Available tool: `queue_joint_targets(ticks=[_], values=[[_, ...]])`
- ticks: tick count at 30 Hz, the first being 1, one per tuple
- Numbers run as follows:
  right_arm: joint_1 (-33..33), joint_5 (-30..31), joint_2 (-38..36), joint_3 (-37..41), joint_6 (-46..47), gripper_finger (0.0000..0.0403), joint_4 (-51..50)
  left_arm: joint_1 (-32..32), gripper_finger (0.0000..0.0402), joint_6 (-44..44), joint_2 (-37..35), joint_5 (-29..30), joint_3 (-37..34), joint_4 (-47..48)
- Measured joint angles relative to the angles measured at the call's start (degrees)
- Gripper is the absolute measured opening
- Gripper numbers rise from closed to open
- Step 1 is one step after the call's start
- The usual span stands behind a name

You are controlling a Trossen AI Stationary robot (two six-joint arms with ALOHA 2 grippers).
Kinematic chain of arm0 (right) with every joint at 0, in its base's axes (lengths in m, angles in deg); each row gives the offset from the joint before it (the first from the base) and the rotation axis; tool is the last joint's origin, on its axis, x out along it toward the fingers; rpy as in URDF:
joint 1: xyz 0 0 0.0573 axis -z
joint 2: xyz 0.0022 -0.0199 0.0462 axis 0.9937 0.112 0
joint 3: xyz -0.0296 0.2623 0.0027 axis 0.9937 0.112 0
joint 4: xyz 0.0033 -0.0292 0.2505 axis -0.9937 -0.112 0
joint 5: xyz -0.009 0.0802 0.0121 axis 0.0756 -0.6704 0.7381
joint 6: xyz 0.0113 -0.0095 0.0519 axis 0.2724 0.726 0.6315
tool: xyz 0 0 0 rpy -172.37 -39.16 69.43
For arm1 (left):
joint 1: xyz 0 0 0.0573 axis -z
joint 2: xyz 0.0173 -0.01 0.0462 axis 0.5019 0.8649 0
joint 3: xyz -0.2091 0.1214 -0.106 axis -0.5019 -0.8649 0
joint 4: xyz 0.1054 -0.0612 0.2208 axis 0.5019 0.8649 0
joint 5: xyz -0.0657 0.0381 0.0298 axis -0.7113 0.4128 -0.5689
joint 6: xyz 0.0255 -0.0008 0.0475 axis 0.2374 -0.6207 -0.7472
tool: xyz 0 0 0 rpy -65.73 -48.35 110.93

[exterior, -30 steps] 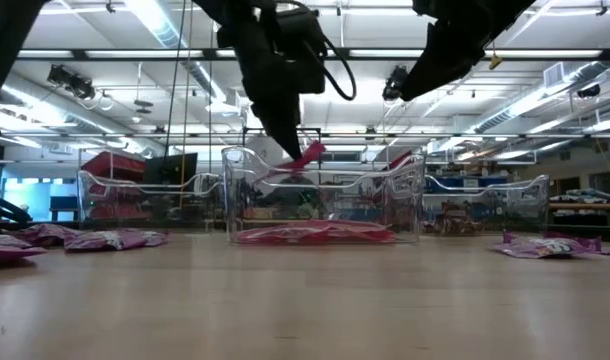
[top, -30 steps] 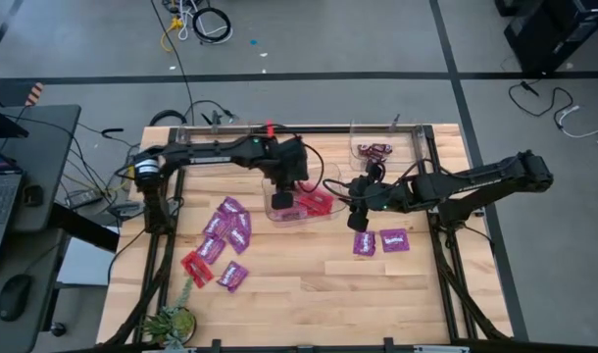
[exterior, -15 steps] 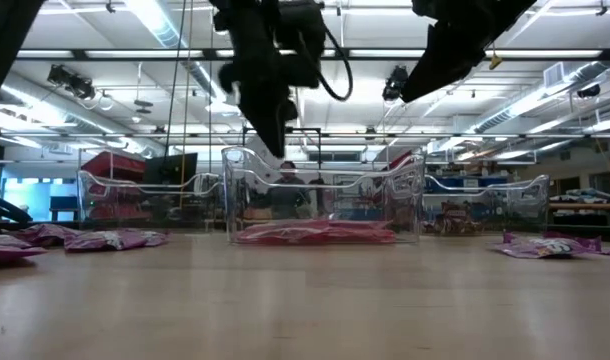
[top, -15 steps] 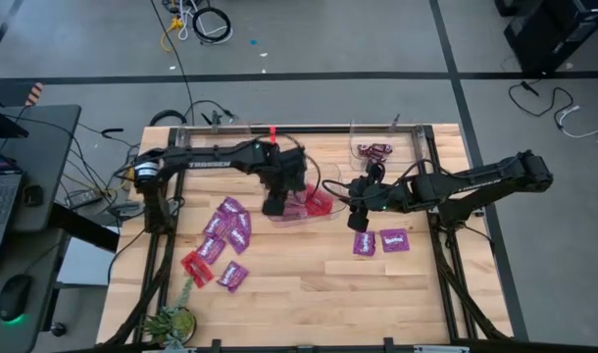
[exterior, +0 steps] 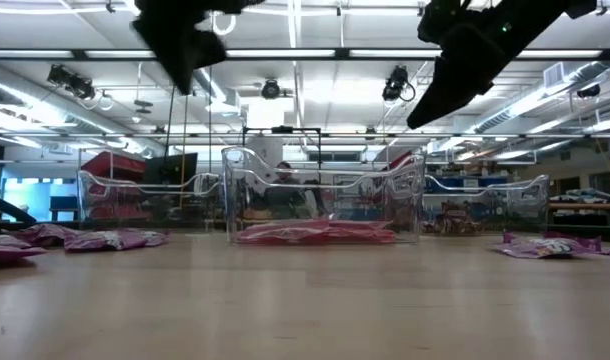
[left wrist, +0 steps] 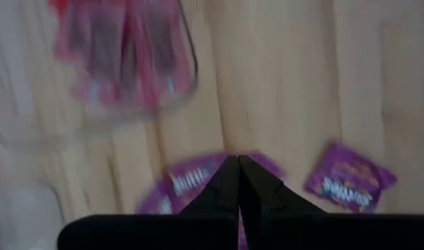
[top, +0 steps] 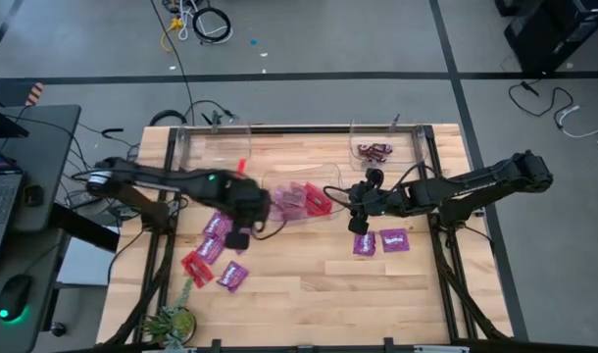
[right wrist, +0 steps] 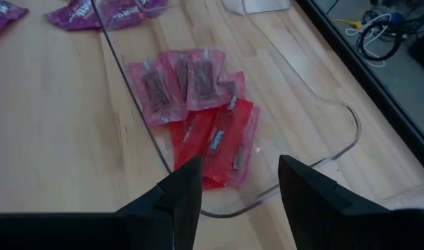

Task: Sort candy
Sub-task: Put the red candy pack into the bottom transparent bin

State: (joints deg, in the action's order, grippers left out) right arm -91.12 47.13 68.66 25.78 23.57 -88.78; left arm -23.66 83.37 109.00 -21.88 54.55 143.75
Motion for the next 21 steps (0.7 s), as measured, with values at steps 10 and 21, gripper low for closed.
queue_joint_targets(ticks=[10,21], values=[[0.00,-0.19,0.00,0.05,-1.14,0.0174,2.61,13.17,0.0001,29.68,-16.60,-2.28,-25.29,-3.26],[0.01,-0.22,0.00,0.05,-0.92,0.0174,3.33,26.12,0.0056,47.22,-15.59,-10.32,-35.31,-14.20]])
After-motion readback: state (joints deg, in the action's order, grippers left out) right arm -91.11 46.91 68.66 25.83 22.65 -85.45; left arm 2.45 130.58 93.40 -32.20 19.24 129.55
